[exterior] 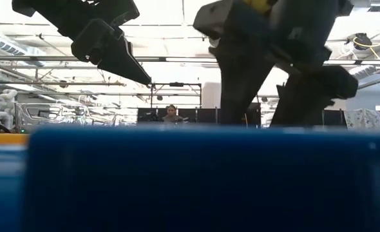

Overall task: Sort blocks by size
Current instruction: Put the blue one stud game piece into the top left transparent bin

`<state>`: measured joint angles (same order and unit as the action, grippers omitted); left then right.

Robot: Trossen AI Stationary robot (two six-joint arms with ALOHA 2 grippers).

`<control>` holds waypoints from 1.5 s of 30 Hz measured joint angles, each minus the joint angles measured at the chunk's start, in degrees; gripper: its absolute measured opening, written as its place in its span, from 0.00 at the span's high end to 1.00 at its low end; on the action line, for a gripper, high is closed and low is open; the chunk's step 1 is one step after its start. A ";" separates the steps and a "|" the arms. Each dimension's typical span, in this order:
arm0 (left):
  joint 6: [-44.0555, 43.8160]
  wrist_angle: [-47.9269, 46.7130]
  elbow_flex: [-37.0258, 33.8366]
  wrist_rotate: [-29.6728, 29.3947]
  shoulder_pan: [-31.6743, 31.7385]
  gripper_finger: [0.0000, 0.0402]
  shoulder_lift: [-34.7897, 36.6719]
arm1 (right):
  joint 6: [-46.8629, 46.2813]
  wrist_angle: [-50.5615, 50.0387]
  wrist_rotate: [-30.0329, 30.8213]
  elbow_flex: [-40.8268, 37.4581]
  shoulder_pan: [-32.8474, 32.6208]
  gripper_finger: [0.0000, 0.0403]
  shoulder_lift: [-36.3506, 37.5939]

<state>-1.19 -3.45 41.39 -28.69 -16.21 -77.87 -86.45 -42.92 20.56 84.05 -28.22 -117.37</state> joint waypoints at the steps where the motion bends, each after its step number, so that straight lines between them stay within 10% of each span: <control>1: 0.00 0.03 0.00 0.00 0.00 0.70 0.00 | -0.14 -0.01 -0.02 0.00 0.14 0.20 -0.43; 24: 0.04 0.06 0.00 6.84 0.02 0.70 0.00 | 8.80 2.24 -4.07 0.07 2.10 0.65 -2.61; 35: 0.21 3.99 0.00 14.80 -0.04 0.66 0.00 | 21.66 4.90 11.70 0.07 1.35 0.72 -2.52; 45: 0.43 8.00 0.00 15.67 -1.83 0.37 -2.92 | 32.31 13.66 22.80 0.07 0.63 0.72 -1.57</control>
<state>-0.76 4.55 41.39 -13.02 -18.04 -80.78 -54.13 -29.26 43.35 84.12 -27.59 -118.95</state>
